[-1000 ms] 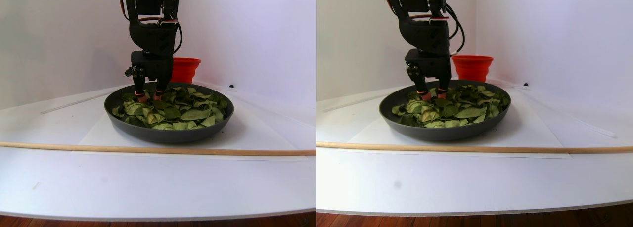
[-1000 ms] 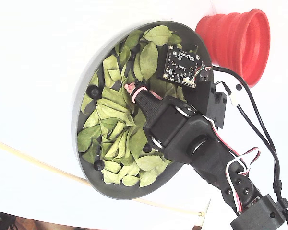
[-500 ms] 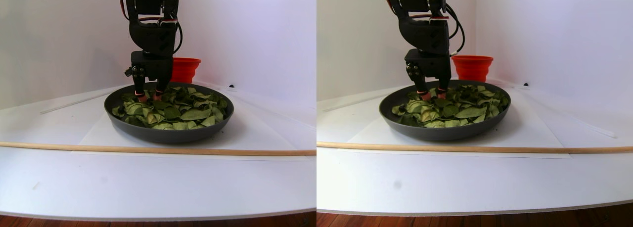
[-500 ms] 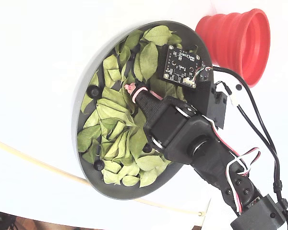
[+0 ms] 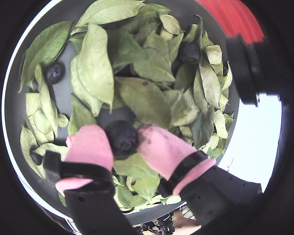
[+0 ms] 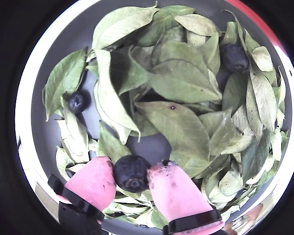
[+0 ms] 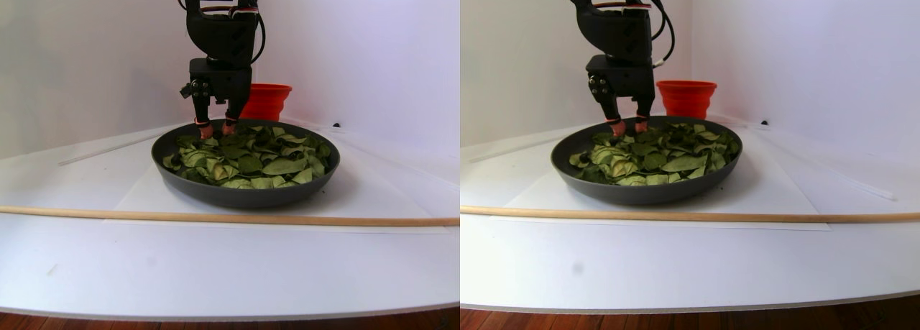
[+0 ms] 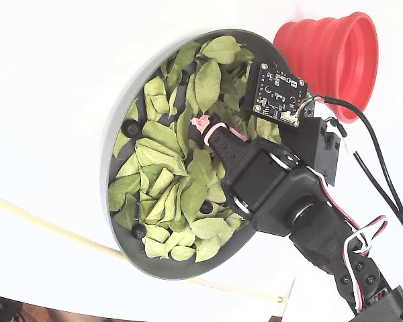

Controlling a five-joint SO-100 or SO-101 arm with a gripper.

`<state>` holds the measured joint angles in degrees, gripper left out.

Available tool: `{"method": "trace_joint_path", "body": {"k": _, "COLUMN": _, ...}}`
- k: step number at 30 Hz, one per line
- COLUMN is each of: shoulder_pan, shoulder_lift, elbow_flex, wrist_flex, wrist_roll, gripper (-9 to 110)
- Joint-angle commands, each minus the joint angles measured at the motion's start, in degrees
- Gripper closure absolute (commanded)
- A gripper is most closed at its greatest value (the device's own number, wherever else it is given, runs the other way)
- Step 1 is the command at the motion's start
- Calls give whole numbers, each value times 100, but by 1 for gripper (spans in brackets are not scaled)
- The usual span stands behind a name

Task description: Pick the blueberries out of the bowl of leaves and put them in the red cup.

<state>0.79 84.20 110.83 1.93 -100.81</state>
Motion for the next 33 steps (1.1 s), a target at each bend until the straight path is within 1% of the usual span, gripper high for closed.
{"method": "trace_joint_path", "body": {"k": 1, "shoulder_pan": -35, "shoulder_lift": 879, "elbow_flex": 9, "wrist_flex": 62, "wrist_roll": -18, "gripper": 90}}
{"method": "trace_joint_path", "body": {"k": 18, "shoulder_pan": 211, "shoulder_lift": 1881, "elbow_flex": 413, "wrist_flex": 229, "wrist_roll": -79, "gripper": 90}}
{"method": "trace_joint_path", "body": {"k": 33, "shoulder_pan": 527, "shoulder_lift": 2540, "elbow_flex": 387, "wrist_flex": 387, "wrist_roll": -9, "gripper": 90}}
